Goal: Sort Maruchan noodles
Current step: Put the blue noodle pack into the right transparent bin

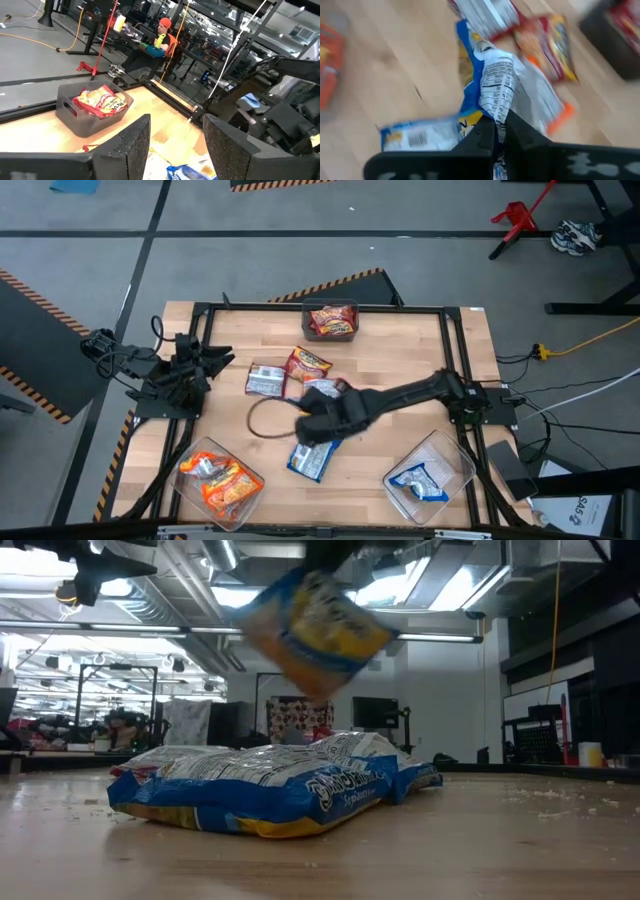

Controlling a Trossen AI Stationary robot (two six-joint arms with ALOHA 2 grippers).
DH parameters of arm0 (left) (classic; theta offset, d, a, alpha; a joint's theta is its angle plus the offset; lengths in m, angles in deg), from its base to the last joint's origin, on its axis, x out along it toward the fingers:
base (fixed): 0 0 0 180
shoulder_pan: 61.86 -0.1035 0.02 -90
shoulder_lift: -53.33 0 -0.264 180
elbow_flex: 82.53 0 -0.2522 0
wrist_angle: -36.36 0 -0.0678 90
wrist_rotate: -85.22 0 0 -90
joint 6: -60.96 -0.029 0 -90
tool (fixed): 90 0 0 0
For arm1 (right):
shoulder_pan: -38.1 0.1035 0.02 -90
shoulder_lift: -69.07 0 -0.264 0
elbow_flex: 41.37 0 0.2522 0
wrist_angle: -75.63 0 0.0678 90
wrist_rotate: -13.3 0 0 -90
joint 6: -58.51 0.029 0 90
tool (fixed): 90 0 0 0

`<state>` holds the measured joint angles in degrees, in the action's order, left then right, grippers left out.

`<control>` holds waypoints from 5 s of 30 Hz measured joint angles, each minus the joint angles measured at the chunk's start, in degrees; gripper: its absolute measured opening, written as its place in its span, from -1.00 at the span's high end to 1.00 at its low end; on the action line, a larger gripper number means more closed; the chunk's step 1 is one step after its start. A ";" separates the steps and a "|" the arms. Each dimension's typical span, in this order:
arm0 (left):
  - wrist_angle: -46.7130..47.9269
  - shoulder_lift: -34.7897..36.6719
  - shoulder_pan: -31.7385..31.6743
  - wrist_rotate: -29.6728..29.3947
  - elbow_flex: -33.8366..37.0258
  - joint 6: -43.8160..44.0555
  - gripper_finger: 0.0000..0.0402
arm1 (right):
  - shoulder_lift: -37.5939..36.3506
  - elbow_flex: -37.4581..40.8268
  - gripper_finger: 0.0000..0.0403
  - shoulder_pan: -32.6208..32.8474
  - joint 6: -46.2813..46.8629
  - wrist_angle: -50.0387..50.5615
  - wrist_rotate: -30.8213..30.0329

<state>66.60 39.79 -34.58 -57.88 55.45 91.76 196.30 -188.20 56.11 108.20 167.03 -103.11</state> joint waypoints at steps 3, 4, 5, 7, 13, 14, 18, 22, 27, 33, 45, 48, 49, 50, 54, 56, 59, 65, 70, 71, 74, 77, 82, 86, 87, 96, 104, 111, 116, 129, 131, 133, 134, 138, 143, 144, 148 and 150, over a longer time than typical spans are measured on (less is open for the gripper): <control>0.04 0.00 0.00 -0.02 0.00 0.00 0.12 | -1.09 0.00 1.00 3.27 9.01 7.76 -1.51; 0.04 0.02 0.01 0.00 -0.01 0.00 0.12 | -1.33 0.00 1.00 4.48 12.18 10.35 -1.80; 0.13 0.00 0.01 0.00 0.01 0.00 0.12 | -1.52 0.00 1.00 5.80 15.53 12.42 -1.98; 0.47 0.01 -0.01 -0.01 -0.01 0.02 0.12 | -2.18 0.14 1.00 8.41 19.37 12.22 -1.95; 0.85 0.00 0.01 -0.03 0.00 0.25 0.12 | -4.03 0.62 1.00 16.13 32.37 12.26 -2.15; 0.89 0.01 0.01 -0.10 0.00 0.31 0.12 | -4.19 0.66 1.00 17.26 34.93 12.45 -2.24; 0.89 0.00 -0.01 -0.33 0.00 0.42 0.12 | -5.67 0.66 1.00 22.12 42.30 12.36 -3.17; 0.89 0.02 0.01 -0.46 0.01 0.44 0.12 | -7.87 0.66 1.00 26.81 49.89 12.38 -6.57; 0.89 0.00 -0.01 -0.49 0.00 0.50 0.12 | -13.24 7.72 1.00 30.77 59.76 12.20 -7.10; 0.98 0.02 0.00 -0.48 0.01 0.33 0.12 | -23.82 24.37 1.00 35.31 70.94 12.48 -5.10; 1.04 0.02 -0.01 -3.74 -0.01 0.32 0.12 | -33.44 46.07 1.00 41.13 73.13 12.30 11.53; 1.04 0.02 -0.01 -5.70 0.00 0.44 0.12 | -33.50 49.68 1.00 41.76 72.95 12.16 14.41; 1.02 0.02 -0.01 -6.23 -0.01 0.44 0.12 | -33.50 51.20 1.00 42.01 73.07 12.28 15.54; 1.02 0.02 -0.01 -6.46 0.00 0.44 0.12 | -33.48 52.63 1.00 42.09 73.10 12.41 16.38; 1.01 0.01 -0.01 -7.31 0.01 0.59 0.12 | -33.48 57.54 1.00 43.17 73.19 12.34 20.20; 0.99 0.02 -0.01 -7.45 0.01 0.60 0.12 | -33.48 59.24 1.00 43.84 73.28 12.22 20.38; 0.98 0.02 -0.01 -7.79 -0.01 0.61 0.12 | -33.48 60.66 1.00 44.41 73.43 12.37 20.84; 1.00 0.01 -0.01 -7.80 0.00 0.59 0.12 | -33.47 61.87 1.00 44.39 69.95 12.16 21.50; 1.02 0.02 -0.01 -7.80 -0.01 0.59 0.12 | -33.45 62.28 0.88 44.26 65.34 10.68 22.24; 1.02 0.02 -0.01 -7.80 -0.01 0.59 0.12 | -33.45 62.27 0.82 44.23 64.58 10.21 23.09; 1.04 0.02 0.01 -7.84 -0.01 0.59 0.12 | -33.45 62.23 0.58 44.23 63.16 9.05 25.60; 1.04 0.01 -0.01 -8.40 0.00 0.57 0.12 | -33.45 62.20 0.28 44.23 61.25 7.88 27.50; 1.04 0.02 0.00 -9.14 -0.01 0.57 0.12 | -33.39 58.53 -0.11 44.23 56.22 7.30 23.26; 1.03 0.02 0.00 -9.18 -0.01 0.59 0.12 | -33.43 52.13 -0.25 43.58 53.18 8.41 15.59; 1.02 0.02 -0.01 -9.17 0.00 0.59 0.12 | -33.42 50.32 -0.26 43.19 52.82 8.43 12.92; 1.02 0.02 -0.01 -8.83 -0.01 0.59 0.12 | -33.41 43.08 -0.30 30.70 31.56 -1.06 -8.51; 1.02 0.01 -0.01 -8.72 0.00 0.59 0.12 | -33.37 49.06 -0.48 10.20 6.46 -18.30 1.12; 1.06 0.02 -0.01 -6.76 -0.01 0.19 0.12 | -33.35 60.54 -0.83 -3.26 -8.02 -33.00 14.33; 1.43 0.01 -0.01 -5.19 -0.01 0.15 0.12 | -33.33 68.59 -0.88 -8.54 -11.50 -41.19 17.06; 3.93 0.02 0.00 -5.19 -0.01 0.17 0.12 | -22.45 72.71 -0.88 -9.93 -19.69 -54.29 18.70; 4.05 0.02 -0.01 -5.23 -0.01 0.17 0.12 | -21.35 72.58 -0.86 -9.95 -18.37 -54.45 19.91; 4.08 0.02 -0.01 -5.25 -0.01 0.17 0.12 | -20.87 72.54 -0.78 -9.95 -16.59 -54.24 20.89; 4.06 0.02 -0.01 -5.27 -0.01 0.17 0.12 | -20.85 72.54 -0.71 -9.88 -16.14 -54.07 21.06; 4.10 0.01 0.00 -5.33 -0.01 0.15 0.12 | -21.17 72.61 -0.29 -9.78 -14.91 -53.87 21.38; 4.10 0.02 -0.01 -5.95 0.01 0.15 0.12 | -21.11 71.42 0.42 -9.69 -13.75 -52.58 21.93; 4.11 0.01 -0.01 -5.95 0.00 0.15 0.12 | -21.06 70.99 0.57 -9.71 -13.76 -52.27 22.00; 4.15 0.02 -0.01 -5.96 0.01 0.13 0.12 | -20.93 68.88 0.94 -9.75 -14.07 -50.84 22.01; 4.13 0.02 -0.01 -5.97 0.00 0.13 0.12 | -20.93 67.50 0.91 -9.80 -13.91 -49.03 22.00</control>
<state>70.73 39.80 -34.59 -63.85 55.45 91.90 175.37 -120.70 46.31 94.29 118.00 -81.11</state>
